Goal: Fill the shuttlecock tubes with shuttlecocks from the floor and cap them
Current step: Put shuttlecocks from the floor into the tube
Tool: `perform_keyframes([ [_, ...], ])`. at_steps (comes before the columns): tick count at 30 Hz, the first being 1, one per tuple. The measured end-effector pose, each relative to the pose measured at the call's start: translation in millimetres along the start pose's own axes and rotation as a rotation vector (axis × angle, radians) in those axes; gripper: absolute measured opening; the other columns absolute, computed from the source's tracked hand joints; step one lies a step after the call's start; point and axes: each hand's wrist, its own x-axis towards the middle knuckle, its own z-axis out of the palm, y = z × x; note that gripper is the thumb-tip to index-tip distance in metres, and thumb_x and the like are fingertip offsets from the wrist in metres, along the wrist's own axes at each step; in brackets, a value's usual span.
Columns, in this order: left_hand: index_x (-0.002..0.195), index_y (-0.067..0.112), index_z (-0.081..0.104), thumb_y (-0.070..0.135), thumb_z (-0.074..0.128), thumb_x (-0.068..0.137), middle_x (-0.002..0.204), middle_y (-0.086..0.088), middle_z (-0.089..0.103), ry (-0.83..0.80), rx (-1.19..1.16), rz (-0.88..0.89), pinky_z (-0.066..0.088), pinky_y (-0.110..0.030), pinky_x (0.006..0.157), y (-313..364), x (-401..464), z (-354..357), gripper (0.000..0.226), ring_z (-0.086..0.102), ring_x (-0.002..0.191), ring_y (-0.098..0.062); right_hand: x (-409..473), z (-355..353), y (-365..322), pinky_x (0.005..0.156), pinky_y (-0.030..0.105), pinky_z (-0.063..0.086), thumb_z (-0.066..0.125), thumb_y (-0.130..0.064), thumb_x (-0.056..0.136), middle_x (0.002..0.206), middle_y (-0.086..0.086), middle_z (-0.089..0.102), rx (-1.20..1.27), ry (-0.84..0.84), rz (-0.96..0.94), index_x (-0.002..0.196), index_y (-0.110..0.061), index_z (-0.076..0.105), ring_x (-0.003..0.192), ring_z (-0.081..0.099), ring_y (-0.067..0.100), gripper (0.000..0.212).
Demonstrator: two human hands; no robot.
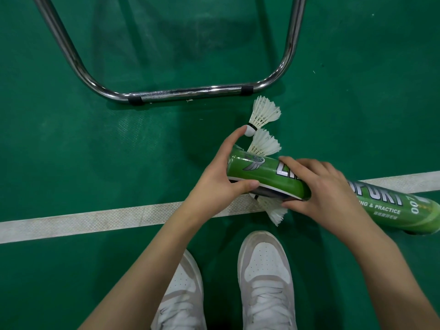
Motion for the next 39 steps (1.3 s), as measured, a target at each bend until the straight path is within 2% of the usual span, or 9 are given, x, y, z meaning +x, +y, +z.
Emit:
perform_keyframes([
  [3,0.137,0.052,0.023,-0.001,0.07,0.081,0.13,0.016,0.049,-0.043,-0.005,-0.005,0.048,-0.015,0.089,1.2,0.0,0.1,0.091,0.061,0.106,-0.001,-1.5,-0.5,0.9,0.091,0.04,0.033,0.079,-0.038,0.063,0.122,0.001,0.053,0.009,0.011,-0.009,0.138,-0.035,0.034,0.107,0.044,0.026,0.087],
  [8,0.132,0.048,0.035,0.004,0.075,0.077,0.118,0.013,0.06,0.123,-0.036,-0.007,0.048,-0.027,0.096,-8.8,-6.8,16.3,0.081,0.062,0.107,-0.006,-2.8,-0.9,6.3,0.091,0.041,0.034,0.08,-0.037,0.062,0.123,0.002,0.053,0.005,0.014,0.011,0.137,-0.035,0.034,0.107,0.044,0.027,0.088],
  [13,0.13,0.041,0.036,0.006,0.075,0.078,0.107,0.009,0.063,0.277,-0.029,-0.027,0.039,-0.008,0.091,-24.0,-19.7,32.8,0.074,0.058,0.104,-0.003,-11.2,-0.6,19.8,0.093,0.041,0.034,0.079,-0.041,0.062,0.122,0.002,0.052,0.011,0.004,0.055,0.138,-0.036,0.034,0.108,0.044,0.026,0.088],
  [17,0.135,0.036,0.029,0.006,0.076,0.076,0.123,0.006,0.052,0.3,-0.095,-0.104,0.035,-0.017,0.104,-37.3,-26.5,48.2,0.081,0.048,0.119,0.0,-18.9,-2.4,35.6,0.093,0.044,0.037,0.08,-0.04,0.06,0.122,0.006,0.053,0.03,0.015,0.112,0.137,-0.033,0.037,0.106,0.045,0.029,0.088],
  [23,0.146,0.028,0.017,0.02,0.08,0.074,0.135,0.01,0.04,0.231,0.023,-0.183,0.025,0.001,0.091,-48.1,-27.6,73.5,0.096,0.037,0.124,-0.001,-26.3,-2.6,46.2,0.092,0.042,0.037,0.081,-0.04,0.059,0.122,0.005,0.053,0.028,0.026,0.148,0.137,-0.032,0.037,0.105,0.045,0.029,0.089],
  [29,0.143,0.016,0.025,0.026,0.084,0.066,0.137,0.001,0.031,0.211,0.196,-0.142,0.025,-0.026,0.112,-45.6,-16.7,97.8,0.097,0.028,0.129,-0.008,-30.1,-1.5,48.4,0.093,0.042,0.036,0.08,-0.041,0.06,0.122,0.004,0.052,0.025,0.026,0.159,0.138,-0.033,0.035,0.106,0.045,0.027,0.09],
  [33,0.139,0.006,0.028,0.022,0.082,0.069,0.137,-0.008,0.029,0.208,0.336,-0.119,0.02,-0.027,0.115,-46.4,-7.0,105.6,0.09,0.027,0.131,-0.018,-32.3,-2.2,53.5,0.094,0.042,0.036,0.08,-0.041,0.06,0.123,0.004,0.052,0.029,0.033,0.165,0.138,-0.033,0.034,0.107,0.045,0.027,0.09],
  [36,0.14,0.008,0.029,0.012,0.072,0.078,0.135,-0.004,0.03,0.219,0.328,-0.083,0.021,-0.02,0.112,-48.6,-8.1,97.3,0.075,0.031,0.129,-0.014,-33.9,-1.7,57.1,0.094,0.041,0.036,0.08,-0.041,0.06,0.123,0.004,0.052,0.029,0.034,0.172,0.138,-0.033,0.034,0.107,0.045,0.027,0.09],
  [39,0.144,0.014,0.026,0.006,0.071,0.077,0.131,0.006,0.025,0.221,0.301,-0.087,0.022,-0.015,0.107,-50.6,-11.5,80.0,0.081,0.03,0.126,-0.007,-33.9,0.9,58.9,0.094,0.042,0.036,0.08,-0.041,0.06,0.122,0.005,0.052,0.025,0.036,0.17,0.138,-0.033,0.035,0.107,0.046,0.028,0.09],
])
